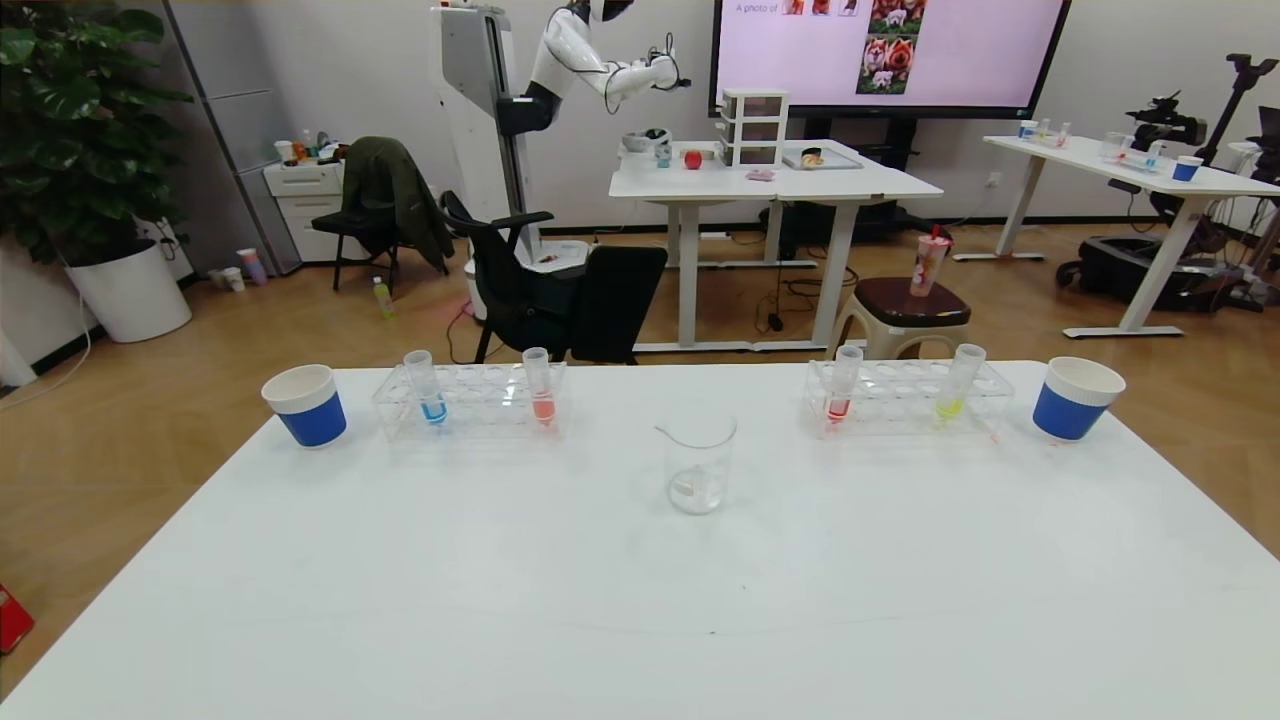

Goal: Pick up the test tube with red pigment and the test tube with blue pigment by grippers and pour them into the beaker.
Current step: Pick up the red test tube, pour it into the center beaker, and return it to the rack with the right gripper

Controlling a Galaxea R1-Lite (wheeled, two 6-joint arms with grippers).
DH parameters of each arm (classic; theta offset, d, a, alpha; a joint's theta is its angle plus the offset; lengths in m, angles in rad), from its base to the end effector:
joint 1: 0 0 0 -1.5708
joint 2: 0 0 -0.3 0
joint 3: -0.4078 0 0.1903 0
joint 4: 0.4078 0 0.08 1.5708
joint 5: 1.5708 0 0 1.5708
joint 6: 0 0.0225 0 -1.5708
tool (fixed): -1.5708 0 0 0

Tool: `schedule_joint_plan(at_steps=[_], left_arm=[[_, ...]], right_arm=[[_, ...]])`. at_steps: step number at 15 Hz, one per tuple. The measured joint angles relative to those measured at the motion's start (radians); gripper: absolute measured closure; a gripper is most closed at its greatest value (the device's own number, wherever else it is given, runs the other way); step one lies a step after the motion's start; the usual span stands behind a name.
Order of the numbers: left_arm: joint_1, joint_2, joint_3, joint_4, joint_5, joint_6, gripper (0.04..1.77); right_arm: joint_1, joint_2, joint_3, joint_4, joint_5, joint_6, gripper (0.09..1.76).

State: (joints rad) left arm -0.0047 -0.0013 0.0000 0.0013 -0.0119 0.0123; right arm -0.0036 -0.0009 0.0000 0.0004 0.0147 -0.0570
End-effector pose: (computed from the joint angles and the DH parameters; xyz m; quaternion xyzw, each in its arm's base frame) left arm -0.0229 -0.0002 0.0753 0.0061 -0.0001 -0.0083 0.9999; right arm -0.0229 0.0004 0.0754 -0.0285 -0.0004 0.0055 0.9996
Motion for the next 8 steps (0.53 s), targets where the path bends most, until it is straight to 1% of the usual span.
schedule_joint_plan(at_steps=[3, 6, 8], left_arm=[[0.0, 0.0, 0.0, 0.0, 0.0, 0.0, 0.08], [0.0, 0.0, 0.0, 0.0, 0.0, 0.0, 0.08], [0.0, 0.0, 0.0, 0.0, 0.0, 0.0, 0.08]], right_arm=[[-0.001, 0.0, -0.021, 0.002, 0.0, 0.0, 0.11], [-0.004, 0.023, -0.09, 0.005, 0.004, 0.0, 0.11], [-0.002, 0.099, -0.158, -0.004, 0.006, 0.0, 0.11]])
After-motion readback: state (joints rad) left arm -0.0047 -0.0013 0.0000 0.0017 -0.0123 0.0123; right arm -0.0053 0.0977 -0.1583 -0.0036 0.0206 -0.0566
